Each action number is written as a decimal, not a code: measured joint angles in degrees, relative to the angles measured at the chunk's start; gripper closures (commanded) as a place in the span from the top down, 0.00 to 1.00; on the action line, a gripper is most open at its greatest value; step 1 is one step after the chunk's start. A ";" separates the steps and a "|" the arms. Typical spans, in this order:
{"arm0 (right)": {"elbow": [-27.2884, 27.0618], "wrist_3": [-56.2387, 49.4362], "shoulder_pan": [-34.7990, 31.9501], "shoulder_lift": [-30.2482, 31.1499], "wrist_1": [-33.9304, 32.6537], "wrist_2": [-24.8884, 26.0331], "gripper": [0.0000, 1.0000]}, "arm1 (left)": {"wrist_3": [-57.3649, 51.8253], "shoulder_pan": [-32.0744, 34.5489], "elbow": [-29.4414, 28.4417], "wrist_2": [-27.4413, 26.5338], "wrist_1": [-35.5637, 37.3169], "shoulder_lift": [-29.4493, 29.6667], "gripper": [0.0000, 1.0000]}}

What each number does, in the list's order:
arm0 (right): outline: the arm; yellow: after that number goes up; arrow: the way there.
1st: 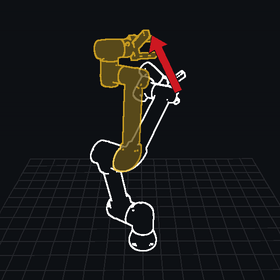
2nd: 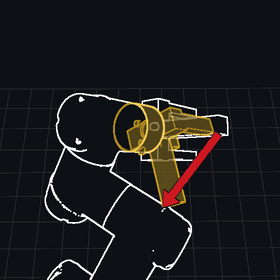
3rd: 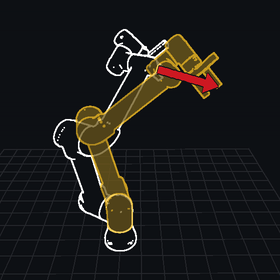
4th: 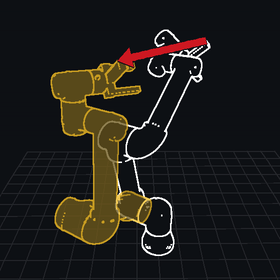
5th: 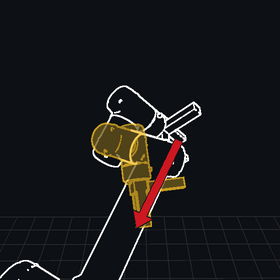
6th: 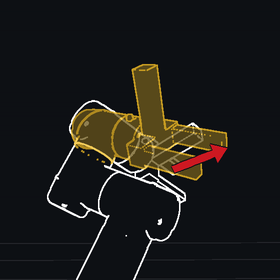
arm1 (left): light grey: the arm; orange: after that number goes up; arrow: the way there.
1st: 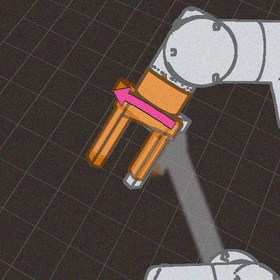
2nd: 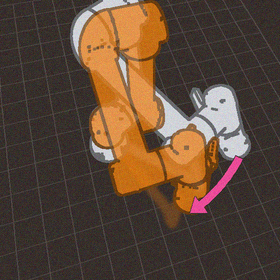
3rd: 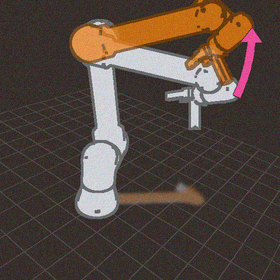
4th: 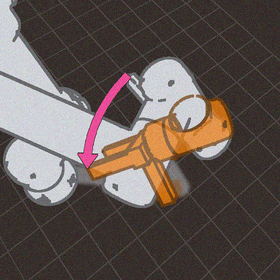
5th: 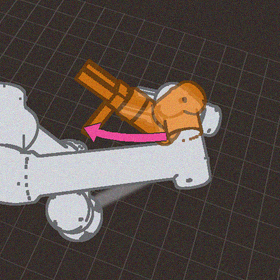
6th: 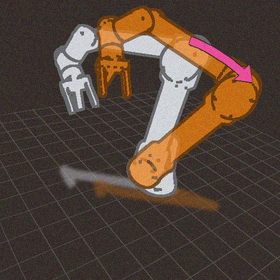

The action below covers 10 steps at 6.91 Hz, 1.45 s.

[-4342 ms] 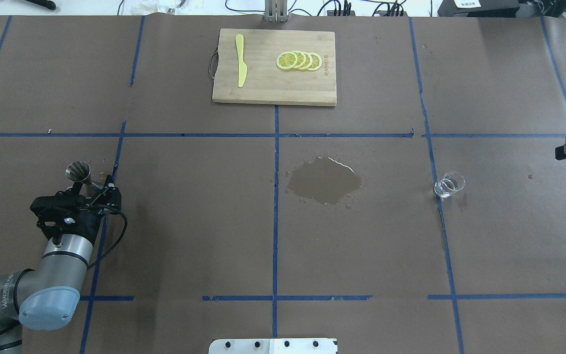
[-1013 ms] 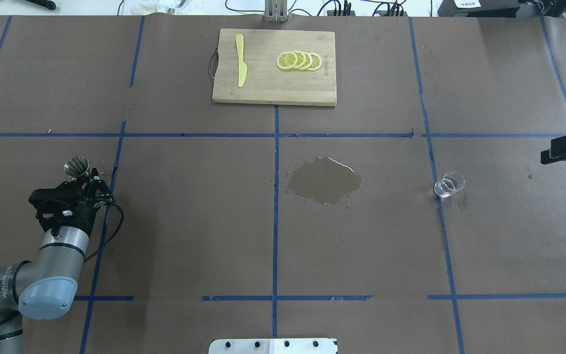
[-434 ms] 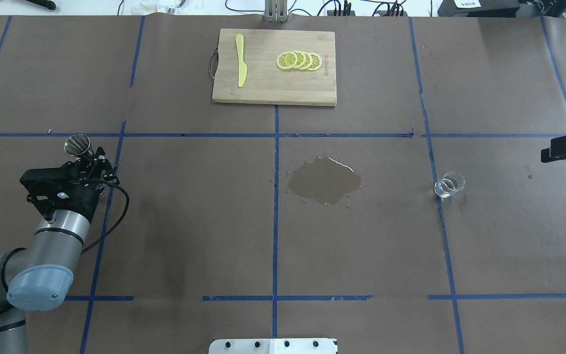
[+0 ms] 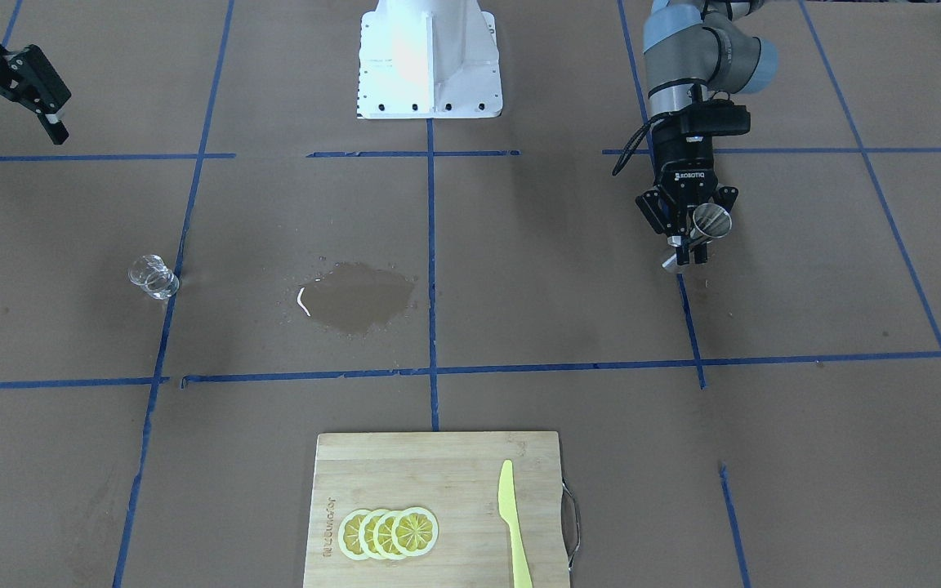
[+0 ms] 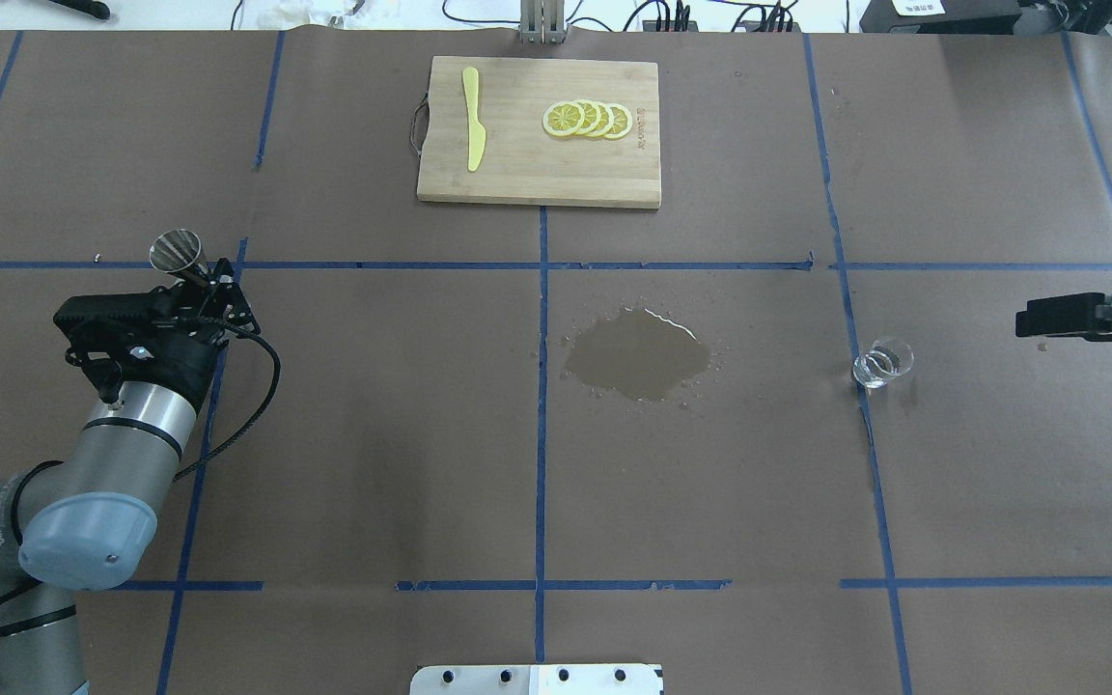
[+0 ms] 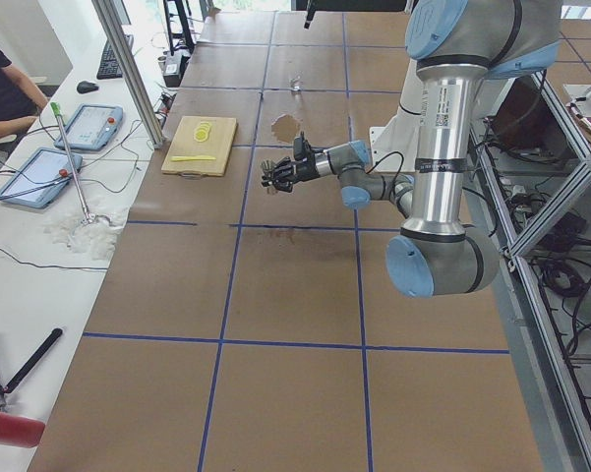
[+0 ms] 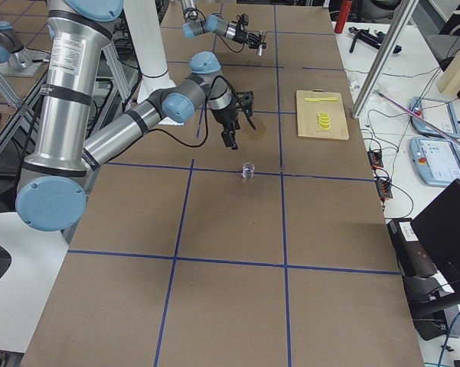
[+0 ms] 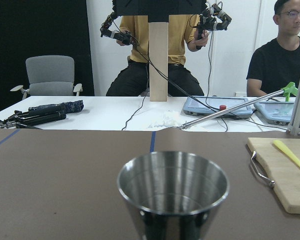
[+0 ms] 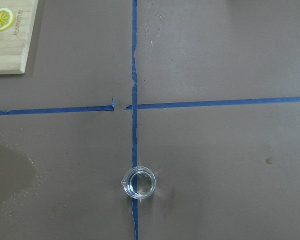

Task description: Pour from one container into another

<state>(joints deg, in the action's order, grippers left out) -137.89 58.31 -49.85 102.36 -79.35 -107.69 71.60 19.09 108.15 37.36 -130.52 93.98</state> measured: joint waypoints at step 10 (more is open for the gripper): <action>14.89 14.00 30.17 11.02 30.91 44.70 1.00 | -9.63 1.47 0.76 5.53 -4.86 3.51 0.00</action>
<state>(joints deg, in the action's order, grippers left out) -123.00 72.31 -19.68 113.39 -48.44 -62.99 61.97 20.57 108.90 42.89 -135.38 97.49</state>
